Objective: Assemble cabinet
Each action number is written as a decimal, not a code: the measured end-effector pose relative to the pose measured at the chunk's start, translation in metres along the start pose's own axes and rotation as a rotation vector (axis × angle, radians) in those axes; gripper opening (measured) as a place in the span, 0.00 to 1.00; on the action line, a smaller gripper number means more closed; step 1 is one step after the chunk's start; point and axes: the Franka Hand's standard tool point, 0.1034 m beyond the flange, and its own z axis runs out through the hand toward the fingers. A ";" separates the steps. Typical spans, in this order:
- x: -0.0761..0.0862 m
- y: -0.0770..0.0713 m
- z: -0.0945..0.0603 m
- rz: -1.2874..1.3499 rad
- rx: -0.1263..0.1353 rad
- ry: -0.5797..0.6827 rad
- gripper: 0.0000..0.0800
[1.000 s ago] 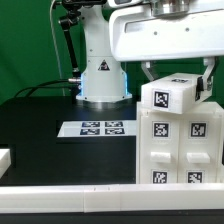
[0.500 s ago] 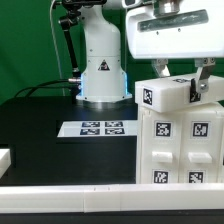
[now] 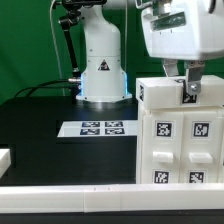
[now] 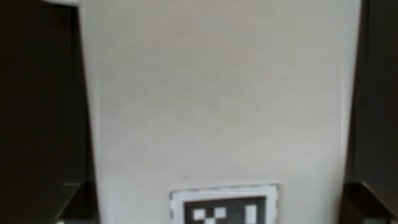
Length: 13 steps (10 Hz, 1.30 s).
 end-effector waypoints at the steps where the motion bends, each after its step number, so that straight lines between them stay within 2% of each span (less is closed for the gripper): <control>1: 0.000 0.000 0.000 0.077 0.002 -0.011 0.70; 3: 0.001 -0.001 -0.001 0.198 0.003 -0.022 0.70; 4: -0.002 -0.001 0.000 0.259 0.002 -0.028 0.79; 5: -0.003 -0.001 0.000 0.259 0.001 -0.030 0.93; 6: -0.003 -0.001 0.000 0.252 0.001 -0.030 0.93; 7: -0.004 0.000 -0.001 0.243 0.002 -0.032 0.99; 11: -0.014 -0.006 -0.027 0.226 0.040 -0.073 1.00; 13: -0.016 -0.011 -0.033 0.210 0.053 -0.085 1.00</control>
Offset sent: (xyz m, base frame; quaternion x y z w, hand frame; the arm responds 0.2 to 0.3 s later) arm 0.0000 0.0000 0.0000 0.0000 0.0000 0.1938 0.9810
